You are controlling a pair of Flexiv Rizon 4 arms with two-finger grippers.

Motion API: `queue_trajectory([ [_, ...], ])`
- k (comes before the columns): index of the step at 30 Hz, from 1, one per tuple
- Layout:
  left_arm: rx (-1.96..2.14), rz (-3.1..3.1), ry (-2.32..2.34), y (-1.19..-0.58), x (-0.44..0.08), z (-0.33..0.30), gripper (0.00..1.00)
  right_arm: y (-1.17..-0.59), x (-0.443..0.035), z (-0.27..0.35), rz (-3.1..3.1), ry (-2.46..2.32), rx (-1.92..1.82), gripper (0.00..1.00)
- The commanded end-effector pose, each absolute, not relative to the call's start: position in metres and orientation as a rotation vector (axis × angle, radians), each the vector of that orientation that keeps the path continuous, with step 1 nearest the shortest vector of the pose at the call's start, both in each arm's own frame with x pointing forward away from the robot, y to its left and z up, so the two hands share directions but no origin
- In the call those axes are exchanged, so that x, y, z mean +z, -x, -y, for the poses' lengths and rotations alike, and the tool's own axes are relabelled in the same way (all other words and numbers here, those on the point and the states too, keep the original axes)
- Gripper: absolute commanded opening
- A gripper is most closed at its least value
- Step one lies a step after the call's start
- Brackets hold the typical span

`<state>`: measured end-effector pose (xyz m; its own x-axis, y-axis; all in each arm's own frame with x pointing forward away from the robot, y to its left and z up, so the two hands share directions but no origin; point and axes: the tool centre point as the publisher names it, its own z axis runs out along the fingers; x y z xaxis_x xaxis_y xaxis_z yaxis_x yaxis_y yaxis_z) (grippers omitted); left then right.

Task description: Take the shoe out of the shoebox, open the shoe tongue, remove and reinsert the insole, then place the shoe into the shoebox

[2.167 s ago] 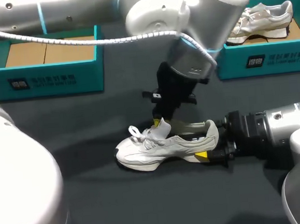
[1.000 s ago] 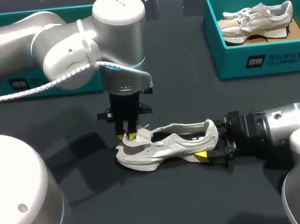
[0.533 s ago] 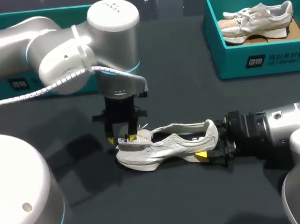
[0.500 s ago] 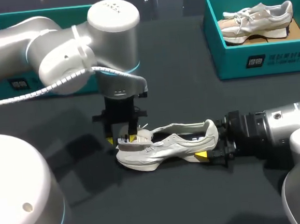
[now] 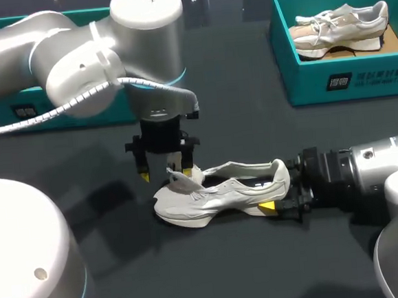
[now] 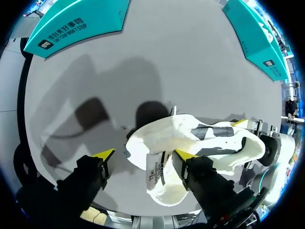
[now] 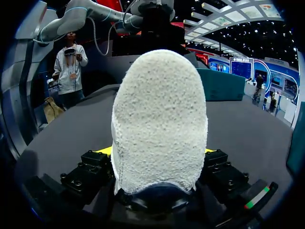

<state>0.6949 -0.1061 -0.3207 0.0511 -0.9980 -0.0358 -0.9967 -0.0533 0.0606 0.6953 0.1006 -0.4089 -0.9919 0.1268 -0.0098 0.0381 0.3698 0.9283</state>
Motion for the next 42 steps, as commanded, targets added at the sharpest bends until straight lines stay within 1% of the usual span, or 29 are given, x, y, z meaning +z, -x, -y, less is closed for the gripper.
queue_trajectory([
  [1,-0.023,2.171,-2.219,-0.689,-0.293,0.098,0.82,-0.695,-0.409,-0.101,-2.535,-0.154,1.708,0.0],
  [5,0.059,2.223,-2.144,-0.693,-0.272,0.104,0.83,-0.695,-0.409,-0.101,-2.535,-0.154,1.708,0.0],
  [11,0.156,2.316,-1.99,-0.699,-0.241,0.118,0.87,-0.695,-0.409,-0.101,-2.535,-0.154,1.708,0.0],
  [14,0.185,2.366,-1.864,-0.701,-0.225,0.127,0.86,-0.695,-0.409,-0.101,-2.535,-0.154,1.708,0.0],
  [17,0.219,2.441,-1.726,-0.699,-0.211,0.134,0.89,-0.695,-0.409,-0.101,-2.535,-0.154,1.708,0.0],
  [20,0.248,2.535,-1.567,-0.697,-0.199,0.141,0.87,-0.695,-0.409,-0.101,-2.535,-0.154,1.708,0.0],
  [22,0.269,2.568,-1.475,-0.697,-0.194,0.146,0.8,-0.695,-0.409,-0.101,-2.535,-0.154,1.708,0.0],
  [23,0.272,2.587,-1.433,-0.696,-0.192,0.148,0.69,-0.695,-0.409,-0.101,-2.535,-0.154,1.708,0.0],
  [24,0.281,2.607,-1.389,-0.695,-0.19,0.15,0.48,-0.695,-0.409,-0.101,-2.535,-0.154,1.708,0.0],
  [25,0.287,2.622,-1.351,-0.695,-0.189,0.153,0.39,-0.695,-0.409,-0.101,-2.535,-0.154,1.708,0.0],
  [26,0.283,2.646,-1.285,-0.694,-0.187,0.155,0.07,-0.695,-0.409,-0.101,-2.535,-0.154,1.708,0.0],
  [27,0.285,2.672,-1.22,-0.694,-0.186,0.156,0.0,-0.695,-0.409,-0.101,-2.535,-0.154,1.708,0.0],
  [30,0.262,2.775,-1.014,-0.698,-0.183,0.161,0.0,-0.695,-0.409,-0.101,-2.535,-0.154,1.708,0.0],
  [42,0.262,2.759,-1.006,-0.7,-0.182,0.164,0.0,-0.695,-0.409,-0.101,-2.535,-0.154,1.708,0.0],
])
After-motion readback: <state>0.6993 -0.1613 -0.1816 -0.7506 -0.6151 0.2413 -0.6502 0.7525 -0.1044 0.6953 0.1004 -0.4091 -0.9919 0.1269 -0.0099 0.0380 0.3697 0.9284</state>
